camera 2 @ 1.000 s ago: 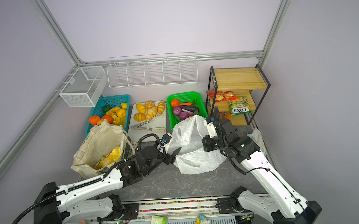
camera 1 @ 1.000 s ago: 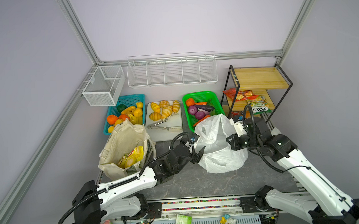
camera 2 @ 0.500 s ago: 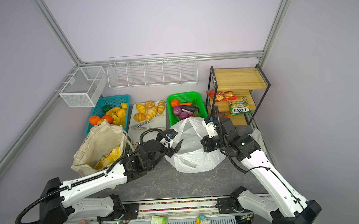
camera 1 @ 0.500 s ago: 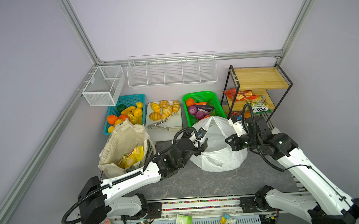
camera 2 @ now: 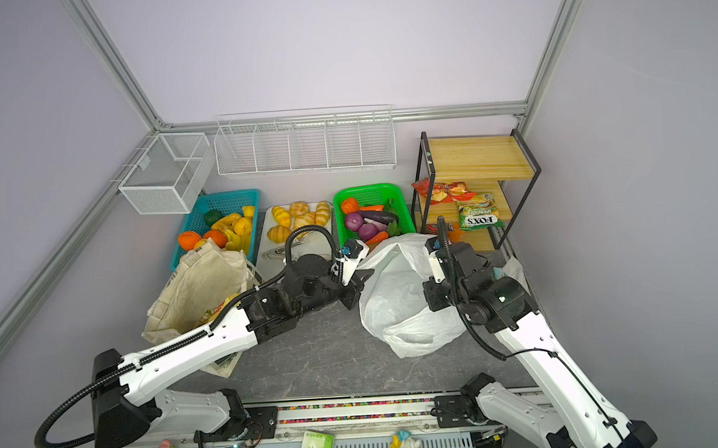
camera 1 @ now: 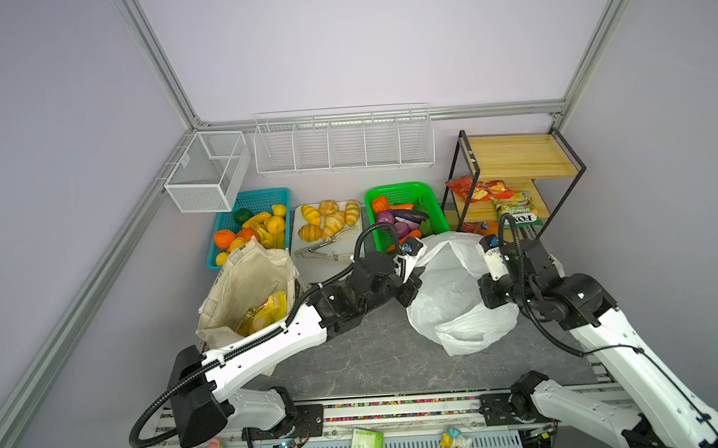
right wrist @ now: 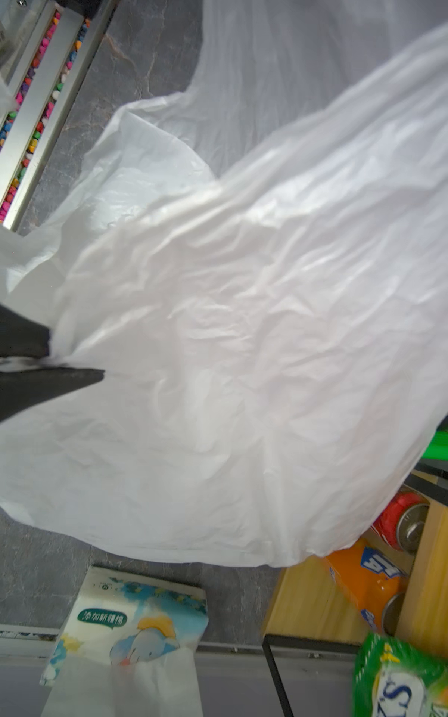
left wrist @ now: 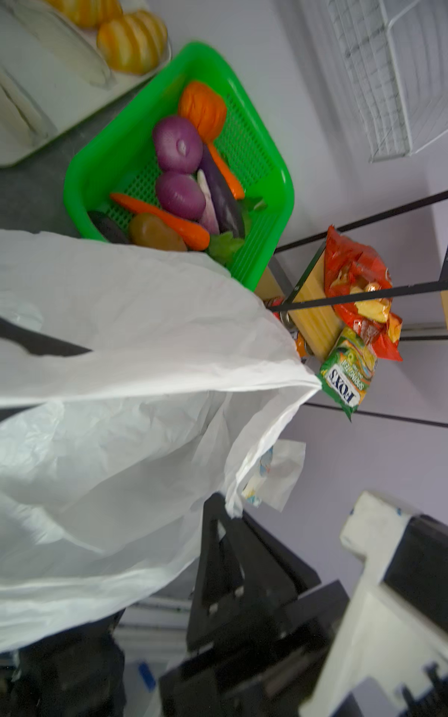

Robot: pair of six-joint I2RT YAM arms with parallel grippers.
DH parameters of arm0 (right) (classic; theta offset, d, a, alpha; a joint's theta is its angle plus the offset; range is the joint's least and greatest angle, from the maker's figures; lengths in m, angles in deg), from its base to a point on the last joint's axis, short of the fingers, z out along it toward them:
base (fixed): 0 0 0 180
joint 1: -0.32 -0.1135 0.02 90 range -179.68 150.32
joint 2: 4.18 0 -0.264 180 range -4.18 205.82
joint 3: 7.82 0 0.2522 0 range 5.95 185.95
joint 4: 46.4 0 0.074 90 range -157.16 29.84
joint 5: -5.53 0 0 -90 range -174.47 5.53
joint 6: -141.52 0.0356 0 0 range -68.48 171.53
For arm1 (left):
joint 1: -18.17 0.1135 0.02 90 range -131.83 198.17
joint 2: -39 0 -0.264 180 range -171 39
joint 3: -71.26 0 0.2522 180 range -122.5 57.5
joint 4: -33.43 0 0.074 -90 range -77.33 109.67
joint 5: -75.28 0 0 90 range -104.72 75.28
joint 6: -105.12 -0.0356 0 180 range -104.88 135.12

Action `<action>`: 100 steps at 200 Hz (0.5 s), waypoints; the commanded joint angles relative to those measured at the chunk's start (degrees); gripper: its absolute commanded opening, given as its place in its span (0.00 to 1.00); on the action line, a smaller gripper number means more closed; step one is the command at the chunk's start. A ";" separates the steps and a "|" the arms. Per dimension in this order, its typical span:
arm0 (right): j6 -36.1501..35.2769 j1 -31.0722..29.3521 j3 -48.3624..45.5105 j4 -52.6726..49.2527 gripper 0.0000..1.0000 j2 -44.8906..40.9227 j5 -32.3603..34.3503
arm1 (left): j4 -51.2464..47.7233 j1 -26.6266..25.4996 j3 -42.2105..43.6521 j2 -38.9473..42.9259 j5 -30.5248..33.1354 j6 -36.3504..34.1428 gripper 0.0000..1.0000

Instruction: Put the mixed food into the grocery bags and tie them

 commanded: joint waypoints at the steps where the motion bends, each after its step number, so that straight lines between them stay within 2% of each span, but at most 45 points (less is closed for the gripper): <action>1: -2.84 -0.10 1.10 1.71 0.13 0.18 3.44 | -1.31 1.56 -0.35 2.23 -13.89 11.32 0.00; 25: -4.69 -1.44 -0.84 5.95 0.23 -0.23 1.50 | 1.97 3.10 0.08 1.84 -17.58 16.75 0.00; 75: -8.60 -5.29 -7.16 15.35 0.55 -4.73 0.54 | 3.30 4.13 -2.90 -1.16 -24.58 21.56 0.00; 100: -10.16 -6.64 -8.57 18.58 0.66 -4.38 3.87 | 2.95 4.92 -4.43 -2.29 -27.42 23.07 0.00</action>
